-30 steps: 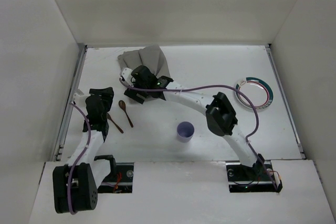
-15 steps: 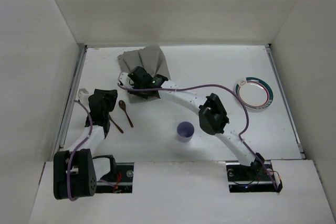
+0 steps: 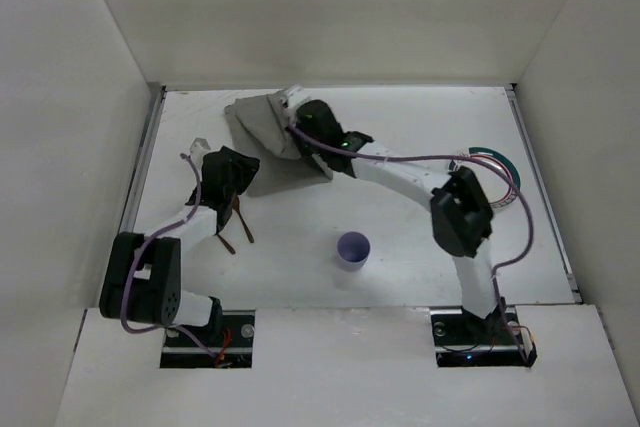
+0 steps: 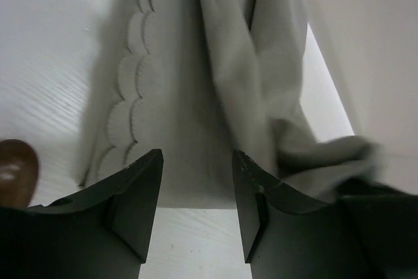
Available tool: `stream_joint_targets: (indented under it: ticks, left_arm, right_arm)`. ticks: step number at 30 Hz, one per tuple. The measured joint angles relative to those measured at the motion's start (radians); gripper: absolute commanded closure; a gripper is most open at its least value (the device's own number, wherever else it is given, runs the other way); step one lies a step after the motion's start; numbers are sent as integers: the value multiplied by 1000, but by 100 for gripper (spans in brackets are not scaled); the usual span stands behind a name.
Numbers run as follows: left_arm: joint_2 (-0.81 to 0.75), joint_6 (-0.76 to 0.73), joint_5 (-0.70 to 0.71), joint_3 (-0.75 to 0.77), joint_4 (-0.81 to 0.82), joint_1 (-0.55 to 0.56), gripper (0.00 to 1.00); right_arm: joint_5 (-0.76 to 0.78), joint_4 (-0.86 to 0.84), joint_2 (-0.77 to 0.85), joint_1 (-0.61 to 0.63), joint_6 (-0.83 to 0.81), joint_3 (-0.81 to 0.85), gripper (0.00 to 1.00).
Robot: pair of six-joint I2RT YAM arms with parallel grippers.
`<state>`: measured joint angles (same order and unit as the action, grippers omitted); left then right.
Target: Set the dinner table for one person
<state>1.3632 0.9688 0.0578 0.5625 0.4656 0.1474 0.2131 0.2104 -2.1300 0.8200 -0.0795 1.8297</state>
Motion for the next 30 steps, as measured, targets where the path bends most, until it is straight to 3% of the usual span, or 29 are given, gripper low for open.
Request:
stream_joint_targets:
  ticks: [3,8,12,16,20,25,28,30]
  left_arm:
    - [66,-5,19,43,-13,48,58]
    - [155,-23,61,99,-61,96,59]
    - [185,-45,91,124,-100,108,59]
    - [199,-68,110,145,-131,111,57]
    - [199,-99,129,159,-166,120,57]
    - [210,-142,157,222,-218,140,57]
    - [235,-151,163,254,-223,153,58]
    - [249,-153,165,257,-224,159,59]
  right_arm:
    - [85,-216,232,-93,219,-274,100]
    - [198,-482,555,-327,732,-703,99]
    - [244,-537,558,-404,1026,-862,89]
    - [244,-515,503,-388,1190,-948,66]
    - [265,-502,515,-387,1203,-981,38]
    - [376,-453,626,-386,1032,-1001,22]
    - [439,-442,697,-385,853,-969,30]
    - [433,-439,691,-375,708,-894,46]
